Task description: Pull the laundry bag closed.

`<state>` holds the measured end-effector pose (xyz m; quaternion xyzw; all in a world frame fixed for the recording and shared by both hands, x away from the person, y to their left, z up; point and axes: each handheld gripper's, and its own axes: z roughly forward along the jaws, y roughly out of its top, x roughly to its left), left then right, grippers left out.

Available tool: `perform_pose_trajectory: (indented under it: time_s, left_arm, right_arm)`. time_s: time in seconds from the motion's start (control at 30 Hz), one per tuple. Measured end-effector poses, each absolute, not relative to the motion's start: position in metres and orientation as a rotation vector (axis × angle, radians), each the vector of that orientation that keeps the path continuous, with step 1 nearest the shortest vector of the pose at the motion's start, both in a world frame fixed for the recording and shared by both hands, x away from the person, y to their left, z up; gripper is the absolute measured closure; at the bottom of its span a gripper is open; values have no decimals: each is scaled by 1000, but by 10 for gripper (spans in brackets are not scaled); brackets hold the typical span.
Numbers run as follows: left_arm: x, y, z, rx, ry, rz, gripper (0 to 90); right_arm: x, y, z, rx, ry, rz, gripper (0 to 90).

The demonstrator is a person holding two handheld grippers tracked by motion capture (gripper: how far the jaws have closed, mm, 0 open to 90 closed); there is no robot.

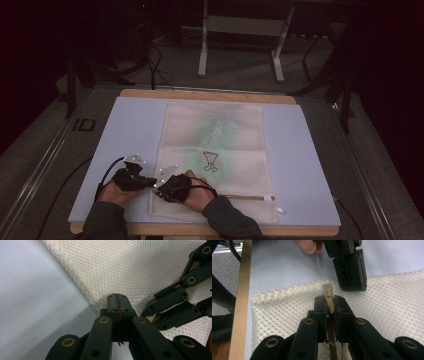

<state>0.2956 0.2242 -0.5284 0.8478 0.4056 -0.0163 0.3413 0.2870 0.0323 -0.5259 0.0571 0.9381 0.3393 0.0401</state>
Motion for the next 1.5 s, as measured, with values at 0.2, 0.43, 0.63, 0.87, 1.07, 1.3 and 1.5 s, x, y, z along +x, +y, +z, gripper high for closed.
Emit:
perform_pose_trajectory:
  time_s: [0.2,0.43,0.63,0.87,1.07,1.3,1.5]
  left_arm:
    - [296,225,-529,2209,1046,-40,899]
    - [295,224,-529,2210,1039,-38,899]
    - [296,224,-528,2215,1034,-37,899]
    - [296,224,-529,2213,1035,-38,899]
    - [296,224,-528,2214,1035,-37,899]
    - [295,224,-528,2216,1034,-34,899]
    - [296,224,-528,2215,1035,-35,899]
  right_arm:
    - [287,30,-525,171,2873,1034,824]
    - [285,27,-524,161,2868,1020,824]
    - [283,25,-523,167,2870,1007,824]
    - [282,22,-523,166,2871,1005,824]
    - [281,18,-522,164,2871,997,823]
    - [280,13,-522,166,2868,1000,824]
    - [280,10,-522,163,2868,1000,824]
